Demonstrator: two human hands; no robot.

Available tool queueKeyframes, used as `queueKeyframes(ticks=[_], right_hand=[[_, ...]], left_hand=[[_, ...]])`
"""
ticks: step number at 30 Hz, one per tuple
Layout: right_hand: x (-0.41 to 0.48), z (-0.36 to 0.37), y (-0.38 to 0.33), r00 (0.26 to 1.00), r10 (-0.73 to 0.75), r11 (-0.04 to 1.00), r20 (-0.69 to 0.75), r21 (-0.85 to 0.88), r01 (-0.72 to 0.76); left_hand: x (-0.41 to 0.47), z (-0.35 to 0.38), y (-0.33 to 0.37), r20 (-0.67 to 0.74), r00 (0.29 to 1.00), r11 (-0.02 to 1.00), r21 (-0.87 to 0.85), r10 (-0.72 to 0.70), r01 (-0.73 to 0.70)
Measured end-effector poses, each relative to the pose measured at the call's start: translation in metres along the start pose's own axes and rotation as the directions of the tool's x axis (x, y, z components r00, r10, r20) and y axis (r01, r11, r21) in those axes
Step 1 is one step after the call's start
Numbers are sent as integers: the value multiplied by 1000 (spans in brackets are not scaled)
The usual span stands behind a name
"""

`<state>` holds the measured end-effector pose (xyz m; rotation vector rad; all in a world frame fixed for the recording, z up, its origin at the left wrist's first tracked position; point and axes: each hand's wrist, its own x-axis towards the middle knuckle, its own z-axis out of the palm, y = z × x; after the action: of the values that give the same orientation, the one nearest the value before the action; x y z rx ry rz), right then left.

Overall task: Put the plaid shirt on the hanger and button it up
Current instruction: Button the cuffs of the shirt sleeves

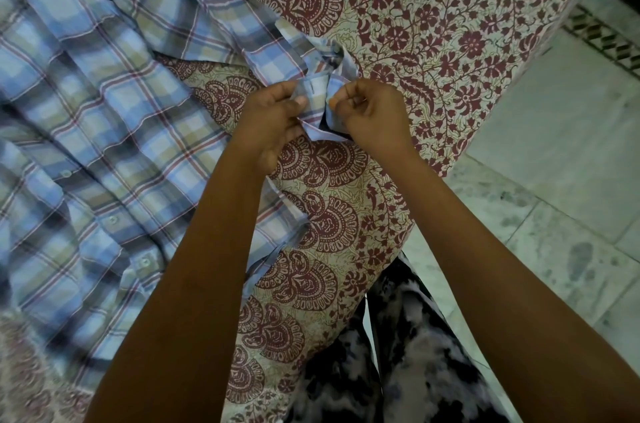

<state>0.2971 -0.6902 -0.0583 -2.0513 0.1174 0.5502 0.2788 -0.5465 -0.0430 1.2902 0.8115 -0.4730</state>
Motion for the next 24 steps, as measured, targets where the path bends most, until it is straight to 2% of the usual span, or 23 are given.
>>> queueKeyframes(ticks=[6, 10, 12, 14, 19, 24], right_hand=[[-1, 2, -3, 1000, -8, 1000, -10, -26, 8], [-1, 3, -6, 1000, -3, 999, -26, -44, 2], [0, 4, -8, 1000, 5, 1000, -24, -19, -5], [0, 5, -10, 1000, 4, 1000, -23, -6, -4], [3, 3, -14, 999, -25, 995, -30, -96, 22], [2, 5, -13, 997, -53, 982, -61, -186, 40]], left_hand=[[-1, -1, 0, 34, 999, 998, -60, 0, 2], [-5, 2, 0, 36, 988, 984, 96, 148, -151], [-4, 1, -1, -12, 962, 938, 227, 274, -264], [-3, 1, -1, -22, 938, 884, 343, 346, -318], [-5, 3, 1, 8, 921, 819, 454, 390, -351], [-7, 3, 7, 24, 934, 813, 485, 356, -322]])
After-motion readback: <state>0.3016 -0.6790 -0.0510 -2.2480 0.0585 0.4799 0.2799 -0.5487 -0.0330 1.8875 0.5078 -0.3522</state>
